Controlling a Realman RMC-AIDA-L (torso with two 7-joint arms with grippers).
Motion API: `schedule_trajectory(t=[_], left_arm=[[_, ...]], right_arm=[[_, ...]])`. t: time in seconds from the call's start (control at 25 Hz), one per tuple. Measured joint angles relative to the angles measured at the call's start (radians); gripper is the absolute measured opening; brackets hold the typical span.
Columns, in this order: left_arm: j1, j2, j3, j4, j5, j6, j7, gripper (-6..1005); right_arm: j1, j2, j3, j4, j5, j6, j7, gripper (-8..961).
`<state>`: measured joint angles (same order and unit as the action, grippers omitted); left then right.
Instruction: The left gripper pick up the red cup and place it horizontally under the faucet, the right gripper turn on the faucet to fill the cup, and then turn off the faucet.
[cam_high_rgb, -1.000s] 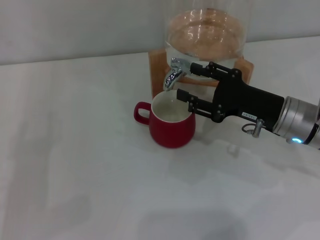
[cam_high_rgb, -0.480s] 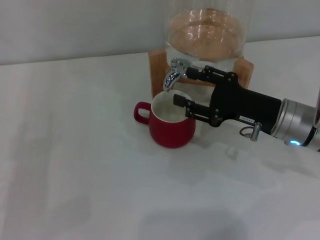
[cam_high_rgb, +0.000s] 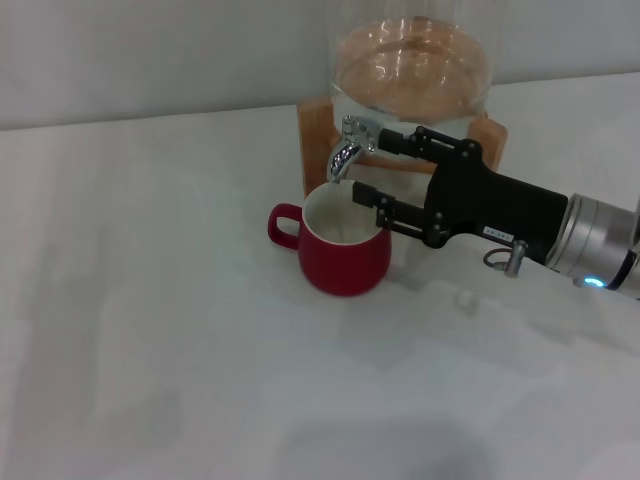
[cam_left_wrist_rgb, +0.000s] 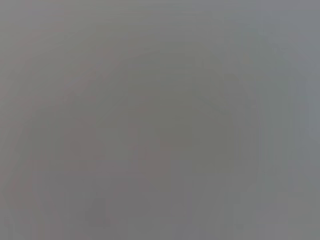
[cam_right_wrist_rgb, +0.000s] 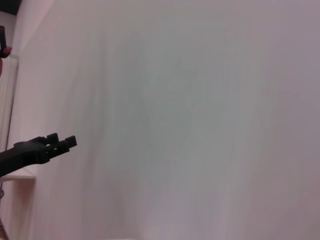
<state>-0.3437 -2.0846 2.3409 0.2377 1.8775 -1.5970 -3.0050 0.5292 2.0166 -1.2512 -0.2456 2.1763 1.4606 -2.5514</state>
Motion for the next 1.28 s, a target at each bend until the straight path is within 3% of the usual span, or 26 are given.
schedule_trajectory(t=[0.8, 1.28], left_arm=[[-0.004, 0.001, -0.005, -0.009, -0.008, 0.011, 0.002, 737], [-0.023, 0.006, -0.012, -0.024, -0.012, 0.037, 0.013, 736]], right_arm=[[-0.075, -0.008, 0.043, -0.069, 0.005, -0.003, 0.006, 674], [-0.120, -0.006, 0.042, -0.071, 0.004, 0.062, 0.010, 674]])
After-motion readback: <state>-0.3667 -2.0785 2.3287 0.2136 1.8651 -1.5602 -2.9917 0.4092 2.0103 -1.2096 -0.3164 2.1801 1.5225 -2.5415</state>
